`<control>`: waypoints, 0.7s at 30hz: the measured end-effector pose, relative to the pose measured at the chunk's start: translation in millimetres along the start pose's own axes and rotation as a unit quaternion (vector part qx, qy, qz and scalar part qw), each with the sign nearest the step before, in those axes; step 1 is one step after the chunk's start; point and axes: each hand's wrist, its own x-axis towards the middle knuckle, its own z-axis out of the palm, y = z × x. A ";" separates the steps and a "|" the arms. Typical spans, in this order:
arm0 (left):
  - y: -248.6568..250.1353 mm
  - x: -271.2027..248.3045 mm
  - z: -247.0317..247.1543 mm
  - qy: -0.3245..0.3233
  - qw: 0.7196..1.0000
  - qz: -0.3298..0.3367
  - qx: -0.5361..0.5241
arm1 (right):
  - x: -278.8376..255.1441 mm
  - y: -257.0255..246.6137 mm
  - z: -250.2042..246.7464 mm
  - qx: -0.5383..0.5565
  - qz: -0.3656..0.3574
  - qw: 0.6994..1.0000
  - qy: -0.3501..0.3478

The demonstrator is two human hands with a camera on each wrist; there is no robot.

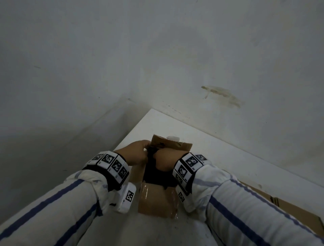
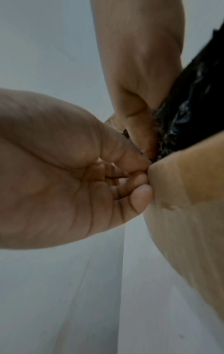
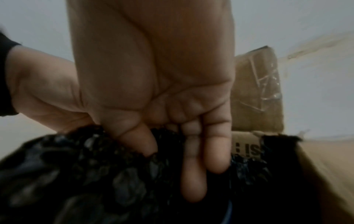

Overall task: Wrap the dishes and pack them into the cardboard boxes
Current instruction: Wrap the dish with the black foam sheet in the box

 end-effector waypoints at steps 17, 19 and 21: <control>0.4 -1.1 -5.3 -0.026 0.999 -0.030 -0.031 | -17.8 0.1 -9.1 -0.084 -0.095 0.991 -0.039; 0.0 -0.9 -6.7 -0.027 0.999 -0.030 -0.027 | -10.4 -3.9 -8.0 -0.112 -0.080 0.988 -0.077; -1.1 -1.7 -7.4 -0.027 0.999 -0.027 -0.022 | -3.5 -5.9 -11.9 -0.097 -0.069 0.989 -0.082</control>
